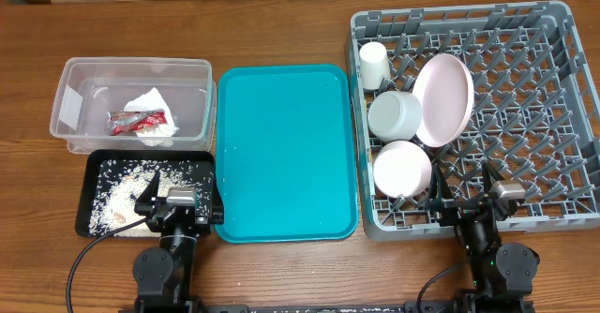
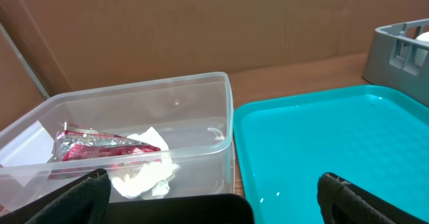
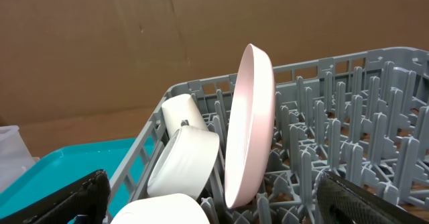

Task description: Sort waste into correct bins and load items into the dishwasher

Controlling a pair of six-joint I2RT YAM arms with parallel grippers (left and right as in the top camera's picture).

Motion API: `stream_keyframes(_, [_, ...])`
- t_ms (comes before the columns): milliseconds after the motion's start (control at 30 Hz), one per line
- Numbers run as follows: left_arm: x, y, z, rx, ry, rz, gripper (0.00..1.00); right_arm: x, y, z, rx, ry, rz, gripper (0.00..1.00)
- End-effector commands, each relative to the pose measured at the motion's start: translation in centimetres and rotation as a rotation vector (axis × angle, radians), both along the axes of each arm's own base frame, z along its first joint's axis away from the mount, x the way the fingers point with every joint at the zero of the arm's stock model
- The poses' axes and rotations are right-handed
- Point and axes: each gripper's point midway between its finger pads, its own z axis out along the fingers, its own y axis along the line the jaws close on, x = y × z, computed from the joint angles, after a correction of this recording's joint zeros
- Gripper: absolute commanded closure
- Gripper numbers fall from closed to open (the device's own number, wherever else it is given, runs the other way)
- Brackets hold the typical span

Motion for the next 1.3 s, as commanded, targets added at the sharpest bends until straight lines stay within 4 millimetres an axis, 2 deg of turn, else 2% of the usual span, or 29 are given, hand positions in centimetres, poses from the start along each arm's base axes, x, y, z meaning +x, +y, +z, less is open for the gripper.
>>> stream_keyframes(0, [0.0,-0.3,0.1,-0.008,-0.009,-0.015,0.00,0.0,0.0,-0.1,0.004,-0.006,-0.003,0.00])
stream_keyframes(467, [0.0,-0.3,0.1,-0.008,-0.009,-0.015,0.00,0.0,0.0,-0.1,0.003,-0.006,-0.004,0.00])
stream_keyframes(600, [0.0,-0.3,0.1,-0.008,-0.009,-0.015,0.00,0.1,-1.2,-0.1,-0.001,-0.006,-0.071,0.00])
stream_keyframes(700, [0.0,-0.3,0.1,-0.008,-0.009,-0.015,0.00,0.1,-3.0,-0.3,-0.003,0.002,-0.177,0.00])
stream_keyframes(767, [0.0,-0.3,0.1,-0.008,-0.009,-0.015,0.00,0.0,-3.5,-0.3,-0.004,0.000,-0.207,0.00])
stream_keyframes(1000, [0.0,-0.3,0.1,-0.008,-0.009,-0.015,0.00,0.1,-3.4,-0.3,-0.007,0.000,-0.200,0.00])
stream_keyframes(1167, [0.0,-0.3,0.1,-0.008,-0.009,-0.015,0.00,0.1,-1.7,-0.3,-0.237,-0.014,-0.099,0.00])
stream_keyframes(1267, [0.0,-0.3,0.1,-0.008,-0.009,-0.015,0.00,0.1,-1.0,-0.3,-0.258,-0.022,-0.057,0.00])
